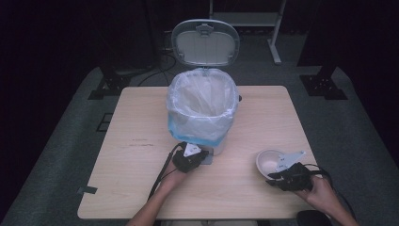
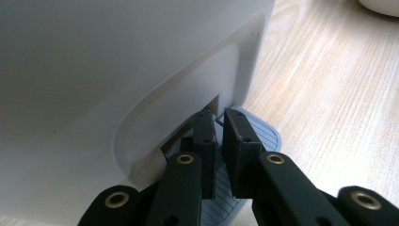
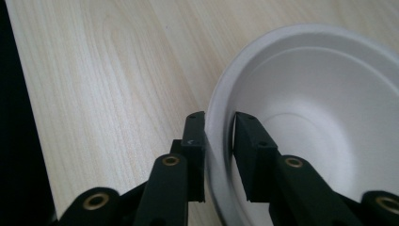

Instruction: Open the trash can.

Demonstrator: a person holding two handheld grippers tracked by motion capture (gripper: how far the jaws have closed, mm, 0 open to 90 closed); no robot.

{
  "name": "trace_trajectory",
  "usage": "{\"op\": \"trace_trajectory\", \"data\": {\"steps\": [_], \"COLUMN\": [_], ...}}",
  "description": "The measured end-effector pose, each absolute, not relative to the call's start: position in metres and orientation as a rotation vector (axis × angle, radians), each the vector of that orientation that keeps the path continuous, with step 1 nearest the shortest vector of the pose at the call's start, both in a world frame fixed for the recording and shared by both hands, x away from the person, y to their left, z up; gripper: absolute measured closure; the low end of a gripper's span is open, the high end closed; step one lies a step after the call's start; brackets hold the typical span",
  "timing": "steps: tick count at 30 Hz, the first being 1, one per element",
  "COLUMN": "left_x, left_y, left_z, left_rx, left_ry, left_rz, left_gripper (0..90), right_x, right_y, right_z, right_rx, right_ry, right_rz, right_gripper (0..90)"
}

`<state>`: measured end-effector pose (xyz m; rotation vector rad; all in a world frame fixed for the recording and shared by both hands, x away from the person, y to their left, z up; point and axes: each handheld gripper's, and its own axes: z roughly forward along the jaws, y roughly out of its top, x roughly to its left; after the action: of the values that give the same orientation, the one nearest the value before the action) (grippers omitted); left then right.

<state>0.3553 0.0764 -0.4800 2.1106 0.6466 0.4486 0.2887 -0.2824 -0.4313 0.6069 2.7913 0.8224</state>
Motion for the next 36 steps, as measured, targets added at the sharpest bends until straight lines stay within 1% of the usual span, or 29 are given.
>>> {"op": "trace_trajectory", "data": {"steps": [3,4,9,11,15,22,31,33,36], "left_x": [0.357,0.353,0.353,0.352,0.353,0.353,0.353,0.356,0.356], "left_y": [0.078,0.075,0.076,0.074,0.075,0.075,0.075,0.077,0.077], "left_z": [-0.479,-0.481,-0.481,-0.481,-0.481,-0.481,-0.481,-0.48,-0.48], "left_rx": [2.124,2.094,2.096,2.082,2.088,2.085,2.085,2.106,2.105], "left_ry": [0.618,0.688,0.682,0.712,0.696,0.698,0.698,0.649,0.652], "left_rz": [0.47,0.427,0.43,0.413,0.423,0.419,0.418,0.434,0.437], "left_gripper": [83.9,83.9,83.7,83.7,83.7,83.8,83.8,83.8,83.9], "right_x": [0.289,0.29,0.295,0.296,0.3,0.305,0.31,0.31,0.312], "right_y": [-0.283,-0.283,-0.285,-0.286,-0.288,-0.286,-0.283,-0.282,-0.281], "right_z": [-0.424,-0.421,-0.413,-0.409,-0.399,-0.384,-0.353,-0.346,-0.333], "right_rx": [0.611,0.623,0.652,0.659,0.682,0.705,0.692,0.681,0.669], "right_ry": [2.775,2.772,2.76,2.754,2.738,2.755,2.742,2.738,2.733], "right_rz": [0.825,0.827,0.846,0.855,0.887,0.956,0.996,0.992,1.008], "right_gripper": [78.4,78.9,80.7,81.5,83.3,83.4,83.4,83.4,83.4]}}
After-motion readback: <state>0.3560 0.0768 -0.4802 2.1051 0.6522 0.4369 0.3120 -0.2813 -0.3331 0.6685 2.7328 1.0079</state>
